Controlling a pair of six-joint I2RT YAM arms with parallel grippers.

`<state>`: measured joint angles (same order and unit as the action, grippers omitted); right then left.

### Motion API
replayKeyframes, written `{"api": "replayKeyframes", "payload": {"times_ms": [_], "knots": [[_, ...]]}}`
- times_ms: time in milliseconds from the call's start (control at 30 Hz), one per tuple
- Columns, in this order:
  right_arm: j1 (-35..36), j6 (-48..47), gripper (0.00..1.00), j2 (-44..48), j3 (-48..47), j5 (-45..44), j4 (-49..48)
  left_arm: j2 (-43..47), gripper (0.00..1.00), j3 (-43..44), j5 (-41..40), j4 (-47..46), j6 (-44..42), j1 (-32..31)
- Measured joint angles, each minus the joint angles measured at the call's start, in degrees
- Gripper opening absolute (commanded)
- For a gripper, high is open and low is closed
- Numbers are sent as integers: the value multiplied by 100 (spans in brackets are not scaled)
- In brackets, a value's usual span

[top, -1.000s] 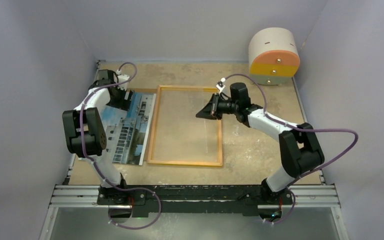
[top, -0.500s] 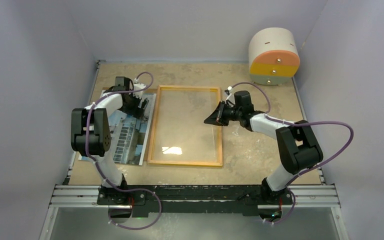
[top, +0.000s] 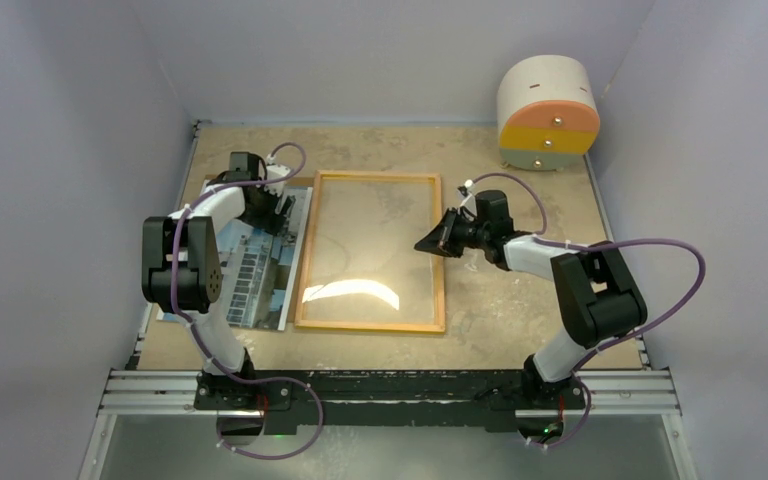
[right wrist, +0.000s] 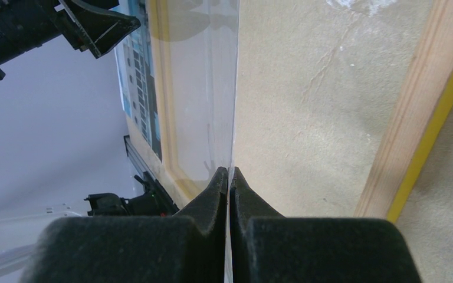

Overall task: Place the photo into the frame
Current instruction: Place the photo frame item in the photo frame.

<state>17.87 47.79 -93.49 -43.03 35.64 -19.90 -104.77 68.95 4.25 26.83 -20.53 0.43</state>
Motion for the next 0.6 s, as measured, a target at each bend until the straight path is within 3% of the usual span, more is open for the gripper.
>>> {"api": "replayKeyframes", "payload": {"times_ms": [600], "knots": [[-170,431,0,-435,208,33,-841,-13,80,37,20,-2,2,4]]}}
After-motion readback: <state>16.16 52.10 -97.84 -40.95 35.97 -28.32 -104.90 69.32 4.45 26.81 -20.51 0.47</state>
